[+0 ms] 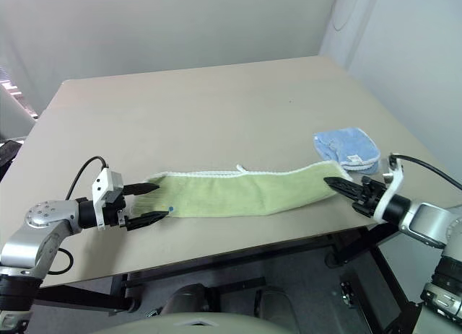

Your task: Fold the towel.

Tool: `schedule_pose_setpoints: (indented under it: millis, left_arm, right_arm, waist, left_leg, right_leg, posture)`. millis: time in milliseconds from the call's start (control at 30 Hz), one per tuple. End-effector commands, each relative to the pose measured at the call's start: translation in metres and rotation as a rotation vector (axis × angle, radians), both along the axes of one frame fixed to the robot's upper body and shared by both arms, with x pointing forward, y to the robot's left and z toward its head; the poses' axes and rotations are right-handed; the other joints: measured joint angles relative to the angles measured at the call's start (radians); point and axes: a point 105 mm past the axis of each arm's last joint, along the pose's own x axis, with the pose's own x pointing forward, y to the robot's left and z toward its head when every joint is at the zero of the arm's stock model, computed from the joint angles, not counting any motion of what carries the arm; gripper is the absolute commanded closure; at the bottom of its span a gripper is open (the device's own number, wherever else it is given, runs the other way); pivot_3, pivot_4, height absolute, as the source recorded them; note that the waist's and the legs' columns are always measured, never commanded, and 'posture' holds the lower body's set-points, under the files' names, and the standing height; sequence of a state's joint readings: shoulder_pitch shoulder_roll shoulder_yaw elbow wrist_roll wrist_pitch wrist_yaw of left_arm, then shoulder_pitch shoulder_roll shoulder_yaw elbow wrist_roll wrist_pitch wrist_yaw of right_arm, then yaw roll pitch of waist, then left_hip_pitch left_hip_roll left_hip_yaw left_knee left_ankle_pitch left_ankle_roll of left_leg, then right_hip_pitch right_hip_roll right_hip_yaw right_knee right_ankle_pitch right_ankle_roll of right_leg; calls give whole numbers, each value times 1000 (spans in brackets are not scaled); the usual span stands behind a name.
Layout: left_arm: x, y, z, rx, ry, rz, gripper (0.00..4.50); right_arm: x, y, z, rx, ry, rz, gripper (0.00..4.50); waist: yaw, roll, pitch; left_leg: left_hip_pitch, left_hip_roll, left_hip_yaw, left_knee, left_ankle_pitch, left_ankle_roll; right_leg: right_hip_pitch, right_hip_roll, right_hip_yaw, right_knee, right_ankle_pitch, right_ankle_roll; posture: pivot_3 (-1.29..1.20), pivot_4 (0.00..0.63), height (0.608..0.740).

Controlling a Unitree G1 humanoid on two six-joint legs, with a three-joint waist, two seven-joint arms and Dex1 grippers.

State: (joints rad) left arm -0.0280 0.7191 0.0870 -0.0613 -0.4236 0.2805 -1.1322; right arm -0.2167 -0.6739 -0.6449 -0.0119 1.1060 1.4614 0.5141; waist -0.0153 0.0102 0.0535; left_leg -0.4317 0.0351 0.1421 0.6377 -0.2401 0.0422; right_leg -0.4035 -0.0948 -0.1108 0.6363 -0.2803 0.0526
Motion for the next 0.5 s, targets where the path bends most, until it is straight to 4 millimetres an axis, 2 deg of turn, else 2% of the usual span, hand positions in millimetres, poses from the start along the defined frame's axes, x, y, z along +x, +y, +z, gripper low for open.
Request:
schedule_pose_setpoints:
  millis: [33, 167, 300, 500]
  left_arm:
    - [-1, 5, 1, 16, -26, -9, 0]
    - [-3, 8, -4, 23, -19, -7, 0]
    - [-3, 9, -7, 26, -17, -6, 0]
    - [-3, 10, -11, 32, -19, 4, 0]
  right_arm:
    - [-1, 20, 22, -51, -127, 107, 4443]
    - [1, 45, 30, -90, -194, 207, 4443]
    - [5, 62, 25, -118, -195, 265, 4443]
    - [14, 104, 2, -141, -144, 366, 4443]
  waist:
    - [1, 0, 0]
    - [4, 0, 0]
    - [2, 0, 0]
    - [-2, 0, 0]
  left_leg:
    - [0, 0, 0, 0, 0, 0]
    - [0, 0, 0, 1, -1, -2]
    - [0, 0, 0, 2, -2, -3]
    - [0, 0, 0, 3, -2, -3]
  right_leg:
    - [0, 0, 0, 0, 0, 0]
    - [0, -1, 0, -1, 0, 0]
    - [0, -1, 0, -1, -1, -3]
    - [-1, -1, 0, 0, -1, -3]
  posture:
    - [0, 0, 724]
    - [0, 0, 724]
    - [0, 0, 724]
    - [0, 0, 724]
